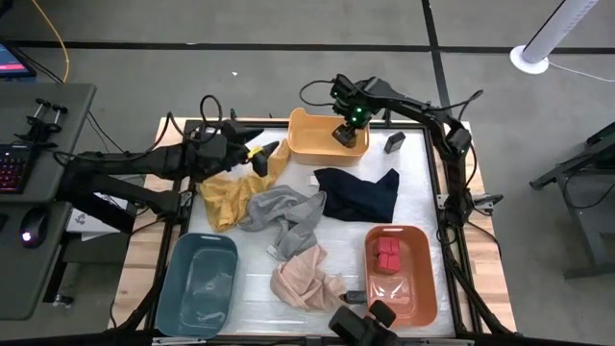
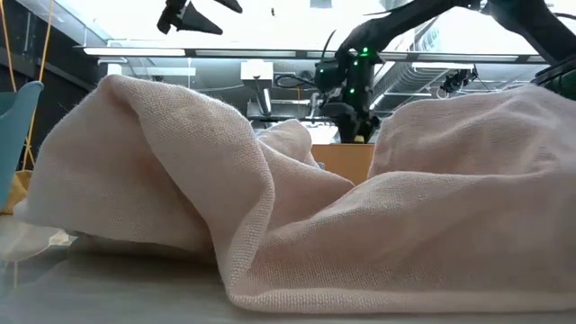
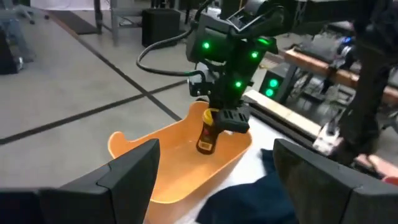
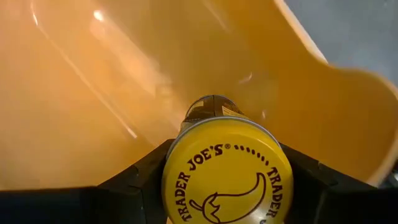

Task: Sort spices by type
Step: Put the bottom yellow seasoning bottle into the yellow bin

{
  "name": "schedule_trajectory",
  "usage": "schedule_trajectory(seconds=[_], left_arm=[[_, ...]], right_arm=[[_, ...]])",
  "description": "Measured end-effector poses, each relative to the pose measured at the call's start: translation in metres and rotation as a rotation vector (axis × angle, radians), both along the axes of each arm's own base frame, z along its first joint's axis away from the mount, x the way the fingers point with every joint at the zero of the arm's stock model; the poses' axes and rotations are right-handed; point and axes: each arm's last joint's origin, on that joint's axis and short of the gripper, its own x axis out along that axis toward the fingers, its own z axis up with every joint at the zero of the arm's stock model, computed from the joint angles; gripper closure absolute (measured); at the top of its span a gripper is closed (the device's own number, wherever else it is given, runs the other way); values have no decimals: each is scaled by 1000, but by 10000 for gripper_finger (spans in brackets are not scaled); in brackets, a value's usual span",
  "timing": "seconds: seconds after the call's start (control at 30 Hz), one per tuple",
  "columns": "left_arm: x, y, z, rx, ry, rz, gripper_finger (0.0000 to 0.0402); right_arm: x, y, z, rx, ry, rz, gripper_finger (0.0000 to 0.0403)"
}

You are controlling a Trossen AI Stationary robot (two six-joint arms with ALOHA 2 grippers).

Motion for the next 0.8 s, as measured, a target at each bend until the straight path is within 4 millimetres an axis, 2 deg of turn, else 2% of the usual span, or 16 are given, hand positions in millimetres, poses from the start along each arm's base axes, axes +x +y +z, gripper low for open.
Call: schedule_trajectory(seconds=[0.17,0.3,0.47,0.8], left_arm=[[0,9,-1,0,29,-88,104],[0,13,-1,20,58,-158,104],[0,18,-1,39,79,-197,104],[-2,24,-2,19,70,-212,104]], right_arm=[[5,-4,-10,-10,8,-56,189],[3,-3,-11,6,24,-93,188],[2,-2,-11,18,31,-132,157],[4,4,-11,31,52,-73,146]])
